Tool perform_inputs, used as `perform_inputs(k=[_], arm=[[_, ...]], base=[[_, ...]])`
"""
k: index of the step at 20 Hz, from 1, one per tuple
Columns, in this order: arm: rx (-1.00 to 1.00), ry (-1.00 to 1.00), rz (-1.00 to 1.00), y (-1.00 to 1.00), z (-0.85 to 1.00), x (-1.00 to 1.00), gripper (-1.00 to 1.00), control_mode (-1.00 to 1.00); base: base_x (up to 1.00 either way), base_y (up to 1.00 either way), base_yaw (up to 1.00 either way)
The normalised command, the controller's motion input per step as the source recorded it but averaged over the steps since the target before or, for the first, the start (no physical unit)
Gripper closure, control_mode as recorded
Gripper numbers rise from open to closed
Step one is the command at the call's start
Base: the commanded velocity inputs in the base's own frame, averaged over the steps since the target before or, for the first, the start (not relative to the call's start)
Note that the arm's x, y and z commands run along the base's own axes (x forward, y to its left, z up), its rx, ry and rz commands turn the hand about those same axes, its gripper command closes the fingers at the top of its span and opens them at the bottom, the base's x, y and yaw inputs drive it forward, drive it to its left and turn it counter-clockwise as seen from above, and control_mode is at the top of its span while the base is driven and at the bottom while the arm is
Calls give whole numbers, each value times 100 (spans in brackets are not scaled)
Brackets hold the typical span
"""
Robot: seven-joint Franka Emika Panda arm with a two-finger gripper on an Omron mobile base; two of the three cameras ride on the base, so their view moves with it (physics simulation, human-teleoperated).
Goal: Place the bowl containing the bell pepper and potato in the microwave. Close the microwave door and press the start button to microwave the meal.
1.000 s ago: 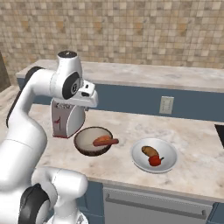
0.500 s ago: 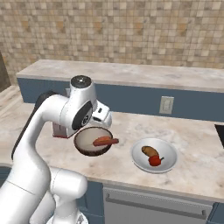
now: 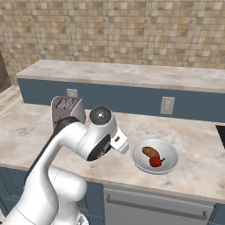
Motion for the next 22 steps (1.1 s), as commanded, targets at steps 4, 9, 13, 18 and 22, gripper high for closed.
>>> perform_inputs(k=[4, 9, 13, 18, 22], arm=[[4, 12, -32, -94, -13, 0, -100, -100], [3, 23, -23, -97, -8, 11, -100, -100], [4, 22, -16, -99, -18, 12, -100, -100], [12, 3, -6, -80, -29, 1, -100, -100], [26, -14, 0, -38, -23, 0, -100, -100]], base=[[0, 0, 0], [0, 0, 0], [0, 0, 0], [0, 0, 0], [0, 0, 0]])
